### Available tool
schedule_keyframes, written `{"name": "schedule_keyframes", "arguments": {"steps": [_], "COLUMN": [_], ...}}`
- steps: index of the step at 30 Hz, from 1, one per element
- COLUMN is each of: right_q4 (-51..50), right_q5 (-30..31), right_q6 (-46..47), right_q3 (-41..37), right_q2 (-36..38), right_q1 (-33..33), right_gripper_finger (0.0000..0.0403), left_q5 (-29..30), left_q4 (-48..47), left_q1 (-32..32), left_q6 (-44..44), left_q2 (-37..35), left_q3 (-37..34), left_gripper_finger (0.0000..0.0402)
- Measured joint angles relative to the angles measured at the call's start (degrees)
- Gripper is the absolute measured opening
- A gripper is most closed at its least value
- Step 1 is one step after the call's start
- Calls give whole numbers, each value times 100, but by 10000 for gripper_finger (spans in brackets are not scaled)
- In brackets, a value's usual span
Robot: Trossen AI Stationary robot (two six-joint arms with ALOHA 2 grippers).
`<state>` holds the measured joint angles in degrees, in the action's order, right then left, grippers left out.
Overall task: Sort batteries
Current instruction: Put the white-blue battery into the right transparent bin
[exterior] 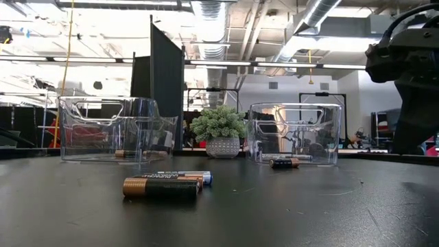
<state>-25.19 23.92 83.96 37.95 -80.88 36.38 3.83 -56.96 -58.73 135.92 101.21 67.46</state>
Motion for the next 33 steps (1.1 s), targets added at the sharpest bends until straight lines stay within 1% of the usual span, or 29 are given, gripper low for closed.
{"name": "schedule_keyframes", "arguments": {"steps": [3, 9, 13, 19, 25, 33], "right_q4": [9, 58, 61, 63, 59, 36], "right_q5": [0, 0, 0, -2, 0, 0], "right_q6": [0, 3, 7, 11, 11, -9], "right_q3": [0, 0, 0, 0, 0, 0], "right_q2": [0, 0, 0, 0, 0, 0], "right_q1": [0, 6, 39, 76, 74, 74], "right_gripper_finger": [19, 19, 19, 19, 19, 19], "left_q5": [-57, -589, -729, -769, -1160, -1206], "left_q4": [-352, -332, -375, -348, -222, 47], "left_q1": [-58, -299, -350, -392, -425, -410], "left_q6": [0, 103, 132, 131, 135, 187], "left_q2": [-2, 20, 17, 24, 410, 951], "left_q3": [148, 50, 50, 52, 59, 76], "left_gripper_finger": [105, 105, 105, 105, 105, 105]}}
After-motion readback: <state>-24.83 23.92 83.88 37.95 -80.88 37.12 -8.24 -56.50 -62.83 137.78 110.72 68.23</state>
